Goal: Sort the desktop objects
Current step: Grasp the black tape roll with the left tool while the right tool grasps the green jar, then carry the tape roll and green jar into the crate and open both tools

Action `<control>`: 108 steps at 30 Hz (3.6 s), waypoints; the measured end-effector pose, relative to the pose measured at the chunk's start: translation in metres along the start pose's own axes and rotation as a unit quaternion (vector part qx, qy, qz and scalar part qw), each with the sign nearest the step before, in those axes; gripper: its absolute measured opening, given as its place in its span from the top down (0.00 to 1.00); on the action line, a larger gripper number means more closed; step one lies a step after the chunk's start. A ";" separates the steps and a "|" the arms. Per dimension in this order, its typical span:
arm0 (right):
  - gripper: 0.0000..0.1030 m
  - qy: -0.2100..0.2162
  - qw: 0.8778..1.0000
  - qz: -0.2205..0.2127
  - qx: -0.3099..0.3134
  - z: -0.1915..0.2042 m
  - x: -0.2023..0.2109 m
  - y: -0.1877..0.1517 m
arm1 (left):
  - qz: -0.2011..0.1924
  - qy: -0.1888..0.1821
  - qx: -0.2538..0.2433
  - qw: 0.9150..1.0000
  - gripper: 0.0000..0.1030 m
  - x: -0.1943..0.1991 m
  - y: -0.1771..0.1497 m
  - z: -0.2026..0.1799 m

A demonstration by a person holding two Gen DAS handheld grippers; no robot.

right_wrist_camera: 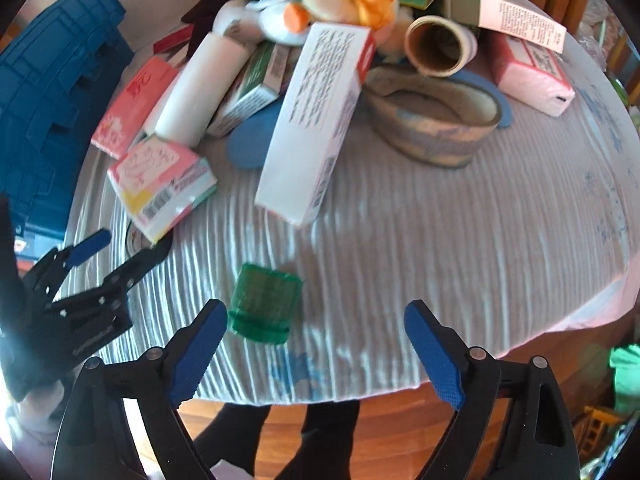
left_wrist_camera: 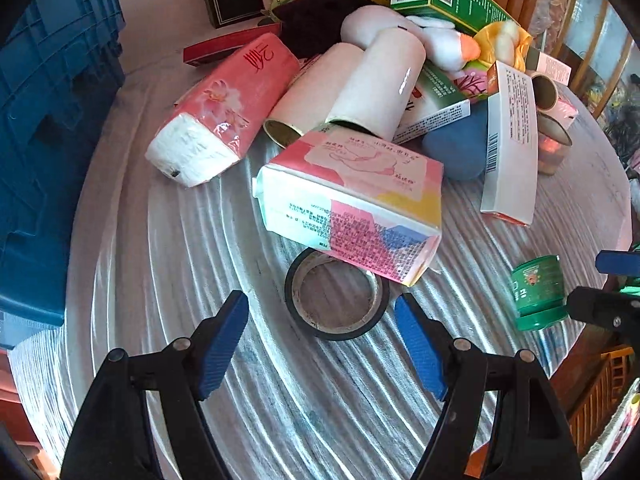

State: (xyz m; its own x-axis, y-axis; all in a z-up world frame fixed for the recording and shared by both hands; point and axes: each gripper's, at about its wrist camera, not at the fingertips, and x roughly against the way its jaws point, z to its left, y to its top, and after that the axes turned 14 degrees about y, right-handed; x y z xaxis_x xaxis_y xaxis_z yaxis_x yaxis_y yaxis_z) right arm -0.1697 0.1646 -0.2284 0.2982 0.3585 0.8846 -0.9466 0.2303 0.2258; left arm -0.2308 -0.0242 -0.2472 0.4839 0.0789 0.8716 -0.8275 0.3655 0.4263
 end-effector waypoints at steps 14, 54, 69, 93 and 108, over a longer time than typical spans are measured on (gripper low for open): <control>0.60 -0.011 1.000 0.004 0.000 0.025 -0.042 -0.010 | -0.011 -0.032 -0.030 0.999 0.46 -0.009 -0.006 0.000; 0.61 0.067 0.911 -0.262 0.311 0.333 0.160 0.152 | -0.294 0.112 0.168 0.934 0.46 0.258 0.091 0.287; 0.60 0.031 0.962 -0.058 0.264 0.577 -0.050 0.292 | 0.042 0.120 0.133 0.983 0.46 0.036 0.169 0.531; 0.60 -0.140 0.951 0.208 0.180 0.512 -0.267 0.299 | 0.276 0.056 0.021 0.959 0.46 -0.126 0.119 0.490; 0.14 -0.155 0.942 0.197 0.222 0.534 -0.246 0.294 | 0.246 0.043 0.059 0.966 0.35 -0.087 0.137 0.495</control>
State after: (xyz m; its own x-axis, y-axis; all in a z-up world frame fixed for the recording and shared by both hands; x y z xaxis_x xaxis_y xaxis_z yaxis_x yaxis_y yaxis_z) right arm -0.5868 -0.3389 -0.1619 -0.0728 0.0400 0.9965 -0.9545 -0.2924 -0.0580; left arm -0.5272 -0.4403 -0.1452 0.0412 0.2956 0.9544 -0.9877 0.1561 -0.0057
